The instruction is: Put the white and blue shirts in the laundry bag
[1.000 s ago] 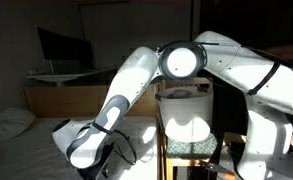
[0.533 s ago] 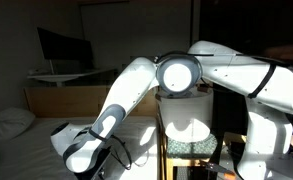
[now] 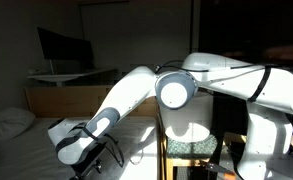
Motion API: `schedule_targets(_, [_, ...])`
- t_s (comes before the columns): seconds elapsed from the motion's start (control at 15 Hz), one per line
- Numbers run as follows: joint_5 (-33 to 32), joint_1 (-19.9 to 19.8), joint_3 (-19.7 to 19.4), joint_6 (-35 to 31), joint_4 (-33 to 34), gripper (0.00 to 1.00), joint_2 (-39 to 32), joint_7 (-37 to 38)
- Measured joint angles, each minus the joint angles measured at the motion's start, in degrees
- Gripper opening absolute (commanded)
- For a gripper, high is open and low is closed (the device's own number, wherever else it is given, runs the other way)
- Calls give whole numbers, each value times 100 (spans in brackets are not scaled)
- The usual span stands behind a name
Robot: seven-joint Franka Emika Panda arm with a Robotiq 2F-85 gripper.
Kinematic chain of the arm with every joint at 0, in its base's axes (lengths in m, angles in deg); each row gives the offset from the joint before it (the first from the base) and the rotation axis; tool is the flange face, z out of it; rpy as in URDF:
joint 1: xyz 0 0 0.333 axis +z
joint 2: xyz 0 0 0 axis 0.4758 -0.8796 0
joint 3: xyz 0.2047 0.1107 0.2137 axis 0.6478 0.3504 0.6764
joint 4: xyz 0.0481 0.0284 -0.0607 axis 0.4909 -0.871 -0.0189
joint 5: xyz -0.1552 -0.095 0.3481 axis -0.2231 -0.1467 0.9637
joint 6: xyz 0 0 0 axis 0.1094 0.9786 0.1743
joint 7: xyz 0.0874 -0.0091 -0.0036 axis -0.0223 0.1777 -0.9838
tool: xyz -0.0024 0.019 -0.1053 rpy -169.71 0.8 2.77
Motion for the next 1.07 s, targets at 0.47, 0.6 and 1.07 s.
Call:
schedule_targets(0.47, [268, -249, 201, 1584, 1249, 100, -862, -288])
schedule_targets(0.6, [427, -258, 309, 2019, 1502, 100, -1076, -410])
schedule_targets(1.07, [673, -260, 432, 2500, 1657, 100, -1226, -444])
